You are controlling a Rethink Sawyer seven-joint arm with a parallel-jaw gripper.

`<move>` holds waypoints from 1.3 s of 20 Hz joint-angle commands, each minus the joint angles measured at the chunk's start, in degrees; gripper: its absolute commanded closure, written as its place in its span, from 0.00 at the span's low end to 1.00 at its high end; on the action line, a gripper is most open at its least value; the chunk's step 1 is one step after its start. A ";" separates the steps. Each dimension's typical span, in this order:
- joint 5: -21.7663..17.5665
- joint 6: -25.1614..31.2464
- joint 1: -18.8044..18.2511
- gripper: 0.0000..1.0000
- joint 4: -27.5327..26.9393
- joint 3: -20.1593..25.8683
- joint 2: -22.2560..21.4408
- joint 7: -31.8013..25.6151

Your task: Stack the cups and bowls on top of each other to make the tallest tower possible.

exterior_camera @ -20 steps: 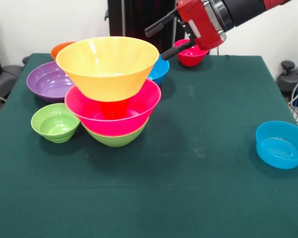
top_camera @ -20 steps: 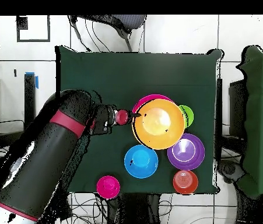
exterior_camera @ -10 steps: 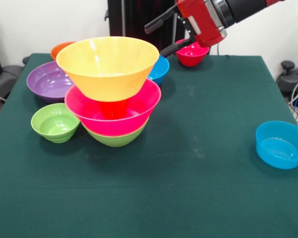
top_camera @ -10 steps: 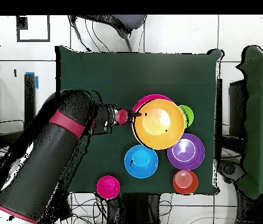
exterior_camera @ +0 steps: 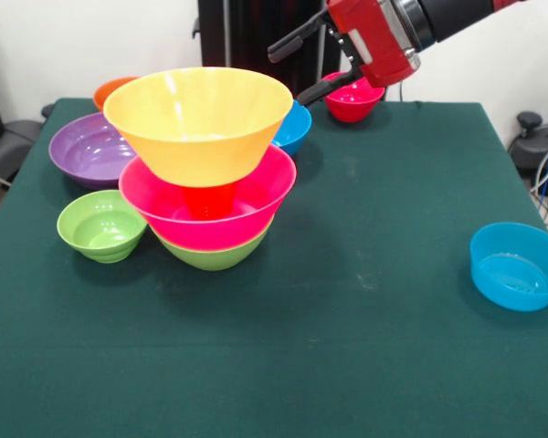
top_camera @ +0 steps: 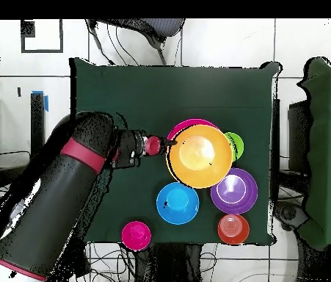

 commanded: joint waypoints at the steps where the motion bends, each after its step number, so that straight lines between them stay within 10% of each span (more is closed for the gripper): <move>1: 0.87 4.61 0.23 0.00 -2.98 5.84 1.58 4.87; 26: 6.61 16.48 -2.18 0.00 -10.55 12.23 -1.84 1.31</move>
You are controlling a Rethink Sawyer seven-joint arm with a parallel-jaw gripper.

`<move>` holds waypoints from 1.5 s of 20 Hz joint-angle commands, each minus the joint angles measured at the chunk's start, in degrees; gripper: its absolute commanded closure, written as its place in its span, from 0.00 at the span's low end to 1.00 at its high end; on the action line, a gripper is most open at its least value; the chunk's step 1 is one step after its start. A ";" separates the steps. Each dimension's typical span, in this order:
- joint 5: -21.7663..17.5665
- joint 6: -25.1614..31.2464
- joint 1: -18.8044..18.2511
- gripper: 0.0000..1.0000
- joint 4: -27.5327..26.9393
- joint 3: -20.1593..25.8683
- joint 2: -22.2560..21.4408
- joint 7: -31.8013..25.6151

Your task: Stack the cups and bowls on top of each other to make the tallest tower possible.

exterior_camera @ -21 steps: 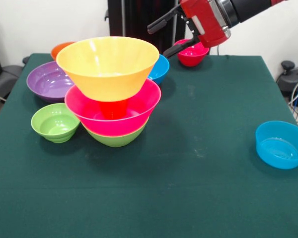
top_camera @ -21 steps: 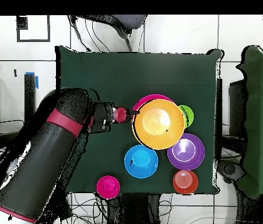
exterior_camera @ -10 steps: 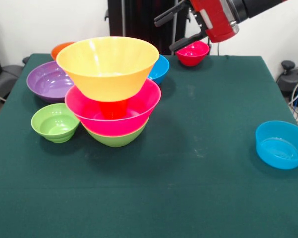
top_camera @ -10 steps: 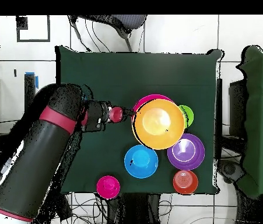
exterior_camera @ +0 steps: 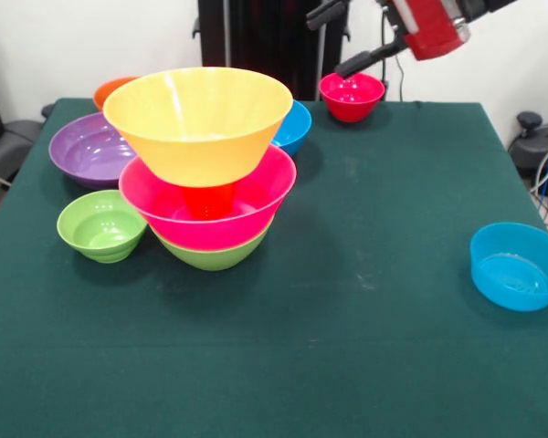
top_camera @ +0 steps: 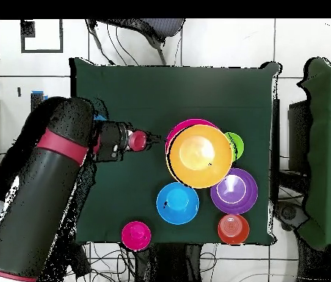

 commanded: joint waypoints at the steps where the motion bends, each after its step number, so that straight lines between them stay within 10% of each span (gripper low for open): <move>1: 5.79 4.06 -2.47 0.00 -3.88 12.44 -0.17 1.35; 21: 13.17 -7.90 -9.73 0.00 1.45 25.71 -3.83 -2.19; 30: 13.16 -2.96 -10.50 0.00 -0.90 26.44 -3.04 -0.01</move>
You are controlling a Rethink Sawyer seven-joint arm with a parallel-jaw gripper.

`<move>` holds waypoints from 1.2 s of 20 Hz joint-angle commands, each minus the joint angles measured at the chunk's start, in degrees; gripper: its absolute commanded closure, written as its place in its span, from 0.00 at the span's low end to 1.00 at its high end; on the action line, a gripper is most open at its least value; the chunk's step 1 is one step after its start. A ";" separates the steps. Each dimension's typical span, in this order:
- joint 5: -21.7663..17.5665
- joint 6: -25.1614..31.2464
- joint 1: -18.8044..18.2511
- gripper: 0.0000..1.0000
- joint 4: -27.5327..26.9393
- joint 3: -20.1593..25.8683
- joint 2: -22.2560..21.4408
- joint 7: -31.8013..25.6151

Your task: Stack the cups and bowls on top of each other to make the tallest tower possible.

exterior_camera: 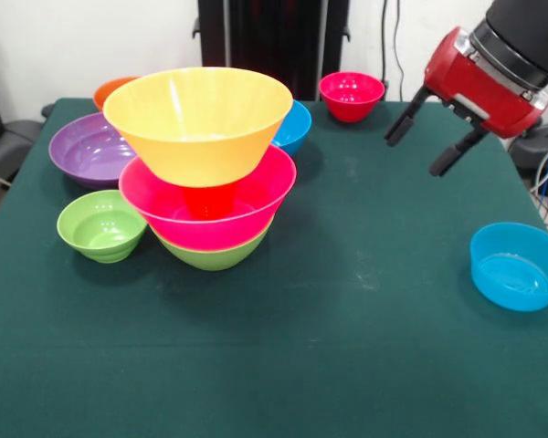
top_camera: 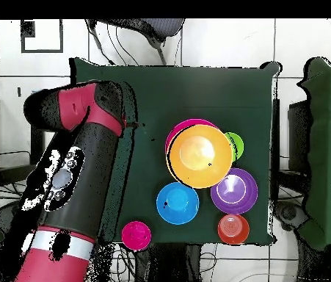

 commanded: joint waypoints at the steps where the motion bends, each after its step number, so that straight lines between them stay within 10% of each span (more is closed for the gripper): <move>1: 1.72 1.13 -1.55 0.00 1.23 10.18 0.69 0.63; 11: 6.30 -3.12 -6.54 0.00 3.73 18.02 -0.45 -1.61; 24: 2.46 -0.23 -8.92 0.00 2.36 19.69 0.27 -5.38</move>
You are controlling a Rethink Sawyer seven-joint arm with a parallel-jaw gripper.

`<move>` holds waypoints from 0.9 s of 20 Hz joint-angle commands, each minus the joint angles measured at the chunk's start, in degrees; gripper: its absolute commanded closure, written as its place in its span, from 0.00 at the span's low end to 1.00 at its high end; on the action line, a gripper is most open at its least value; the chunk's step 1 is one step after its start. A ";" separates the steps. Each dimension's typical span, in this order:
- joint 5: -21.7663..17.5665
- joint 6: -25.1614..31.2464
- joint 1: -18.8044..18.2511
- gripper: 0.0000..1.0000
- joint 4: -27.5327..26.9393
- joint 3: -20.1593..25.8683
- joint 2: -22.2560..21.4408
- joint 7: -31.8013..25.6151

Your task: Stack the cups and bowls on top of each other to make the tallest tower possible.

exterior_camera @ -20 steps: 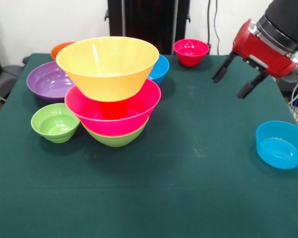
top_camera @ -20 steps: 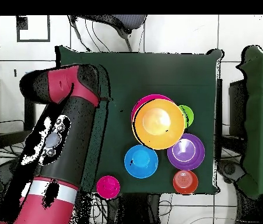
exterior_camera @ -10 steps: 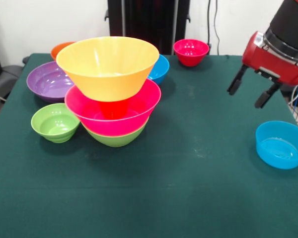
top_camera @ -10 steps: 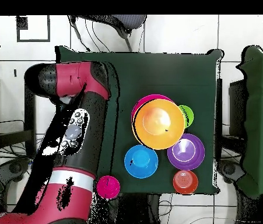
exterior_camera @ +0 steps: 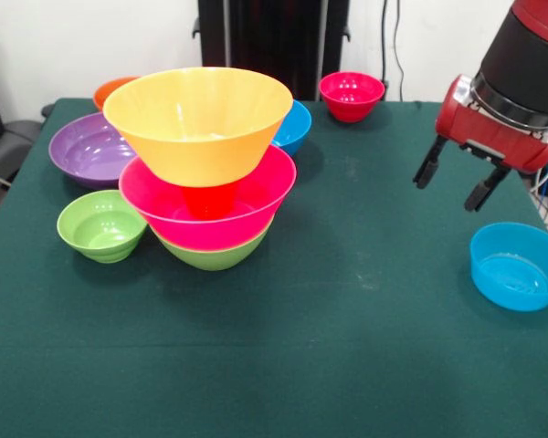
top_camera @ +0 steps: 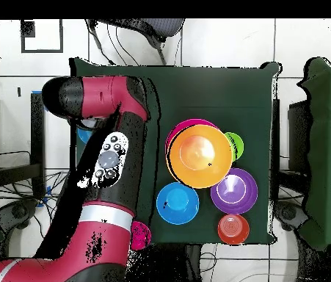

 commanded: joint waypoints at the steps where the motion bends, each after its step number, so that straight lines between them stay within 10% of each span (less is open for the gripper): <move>1: -2.80 0.30 -1.70 0.00 1.53 8.28 1.41 -5.82; 18: -3.75 8.45 -2.18 0.00 -8.05 7.49 1.72 -8.15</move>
